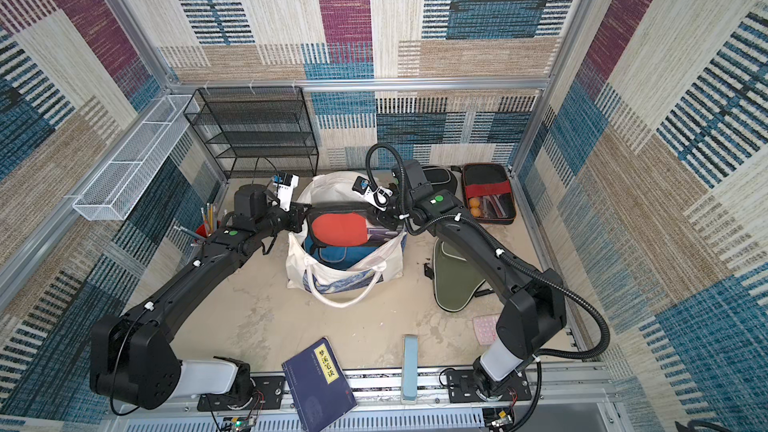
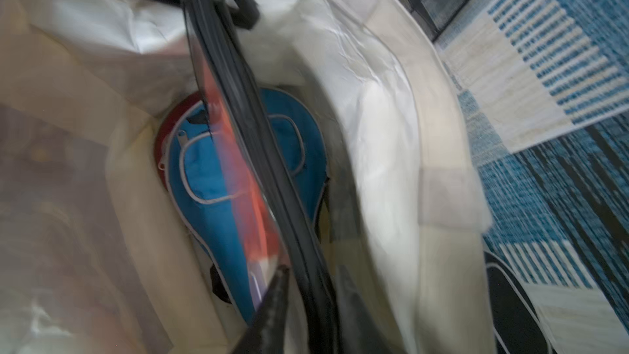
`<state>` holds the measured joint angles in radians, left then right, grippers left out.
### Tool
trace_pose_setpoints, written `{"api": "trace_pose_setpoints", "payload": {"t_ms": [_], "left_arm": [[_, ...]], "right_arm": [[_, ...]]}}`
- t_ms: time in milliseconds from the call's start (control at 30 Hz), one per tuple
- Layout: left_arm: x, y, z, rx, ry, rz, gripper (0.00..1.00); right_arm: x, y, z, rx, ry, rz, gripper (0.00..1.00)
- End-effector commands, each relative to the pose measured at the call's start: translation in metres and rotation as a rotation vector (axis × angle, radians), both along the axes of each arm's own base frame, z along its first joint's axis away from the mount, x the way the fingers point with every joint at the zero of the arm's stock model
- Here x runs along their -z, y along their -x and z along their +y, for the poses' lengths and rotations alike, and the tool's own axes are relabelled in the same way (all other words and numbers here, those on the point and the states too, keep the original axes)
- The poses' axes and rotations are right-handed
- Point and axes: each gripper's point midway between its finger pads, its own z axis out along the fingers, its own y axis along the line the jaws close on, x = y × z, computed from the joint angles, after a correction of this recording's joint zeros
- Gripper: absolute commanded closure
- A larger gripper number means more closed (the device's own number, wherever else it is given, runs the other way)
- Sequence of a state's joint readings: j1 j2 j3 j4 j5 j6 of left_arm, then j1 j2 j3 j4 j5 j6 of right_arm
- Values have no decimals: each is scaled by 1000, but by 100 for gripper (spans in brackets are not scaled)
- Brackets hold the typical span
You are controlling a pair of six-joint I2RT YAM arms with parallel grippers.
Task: Remove the ping pong set from the canvas bag
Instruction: Pick up the ping pong set from the canvas bag.
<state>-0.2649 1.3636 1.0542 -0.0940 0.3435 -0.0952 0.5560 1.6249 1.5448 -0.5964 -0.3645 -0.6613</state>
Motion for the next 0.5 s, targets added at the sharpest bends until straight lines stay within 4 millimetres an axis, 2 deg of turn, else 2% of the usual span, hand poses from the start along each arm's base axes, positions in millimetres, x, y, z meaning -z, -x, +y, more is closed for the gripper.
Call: {"api": "trace_pose_setpoints", "payload": {"t_ms": [0, 100, 267, 400, 467], "left_arm": [[-17, 11, -19, 107, 80, -34, 100], [-19, 13, -20, 111, 82, -46, 100], [-22, 15, -18, 107, 76, -60, 100], [-26, 15, -16, 99, 65, -74, 100], [-26, 14, -15, 95, 55, -77, 100]], "right_arm": [[0, 8, 17, -103, -43, 49, 23], [5, 2, 26, -137, -34, 77, 15], [29, -3, 40, -196, 5, 215, 16], [54, 5, 42, -212, 45, 358, 27], [59, 11, 41, -221, 45, 395, 45]]}}
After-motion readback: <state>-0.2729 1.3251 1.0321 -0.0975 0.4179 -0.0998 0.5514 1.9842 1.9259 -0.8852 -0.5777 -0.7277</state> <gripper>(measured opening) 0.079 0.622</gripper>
